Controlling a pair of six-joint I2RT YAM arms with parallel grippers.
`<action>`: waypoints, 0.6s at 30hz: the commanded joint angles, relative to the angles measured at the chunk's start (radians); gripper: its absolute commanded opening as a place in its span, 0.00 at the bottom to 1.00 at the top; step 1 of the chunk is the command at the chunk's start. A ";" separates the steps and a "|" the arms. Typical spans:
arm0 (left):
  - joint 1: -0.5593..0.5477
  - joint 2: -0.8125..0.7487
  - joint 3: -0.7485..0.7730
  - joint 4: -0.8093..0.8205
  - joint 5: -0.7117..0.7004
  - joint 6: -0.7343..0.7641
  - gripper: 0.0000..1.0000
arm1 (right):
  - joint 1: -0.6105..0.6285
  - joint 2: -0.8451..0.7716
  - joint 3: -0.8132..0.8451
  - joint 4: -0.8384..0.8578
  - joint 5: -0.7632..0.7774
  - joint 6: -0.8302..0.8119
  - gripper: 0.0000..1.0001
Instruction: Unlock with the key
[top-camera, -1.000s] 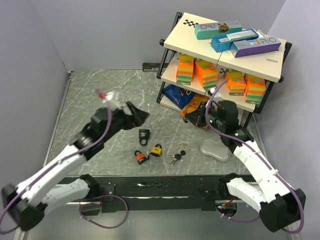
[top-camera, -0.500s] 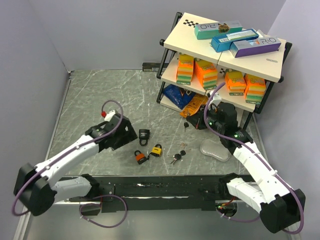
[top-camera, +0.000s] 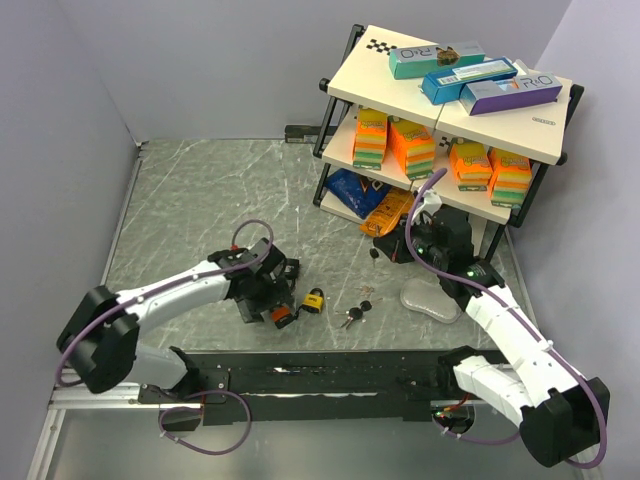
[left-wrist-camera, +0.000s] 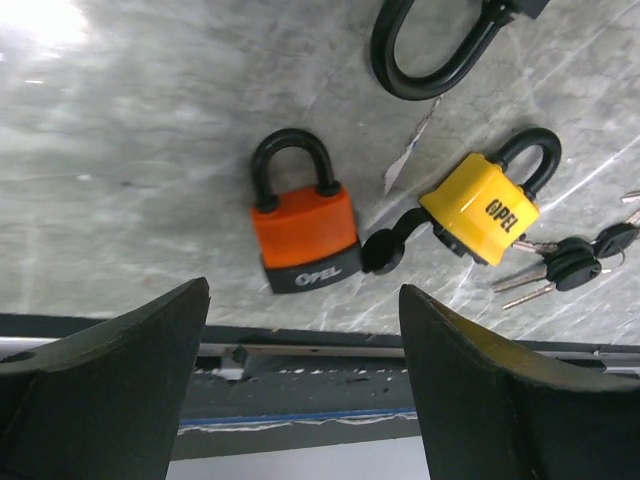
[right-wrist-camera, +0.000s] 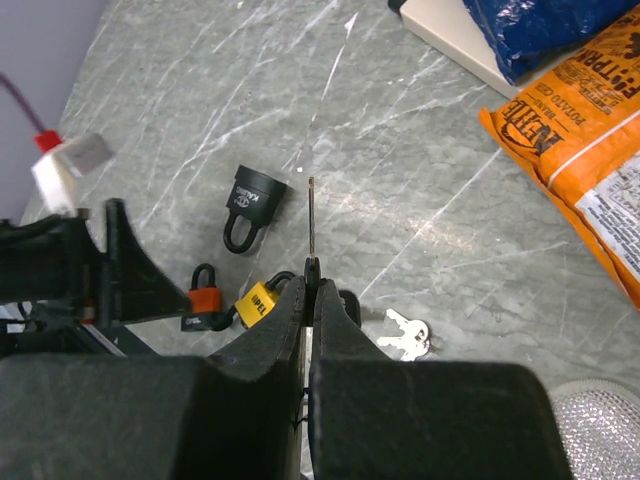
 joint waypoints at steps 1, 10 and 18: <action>-0.013 0.059 0.010 0.075 0.075 -0.057 0.82 | -0.003 0.007 0.003 0.050 -0.036 -0.007 0.00; -0.024 0.201 0.068 0.031 0.077 -0.056 0.80 | -0.005 0.010 0.001 0.062 -0.039 -0.015 0.00; -0.024 0.278 0.123 -0.037 0.000 -0.103 0.73 | -0.005 -0.006 -0.008 0.053 -0.024 -0.023 0.00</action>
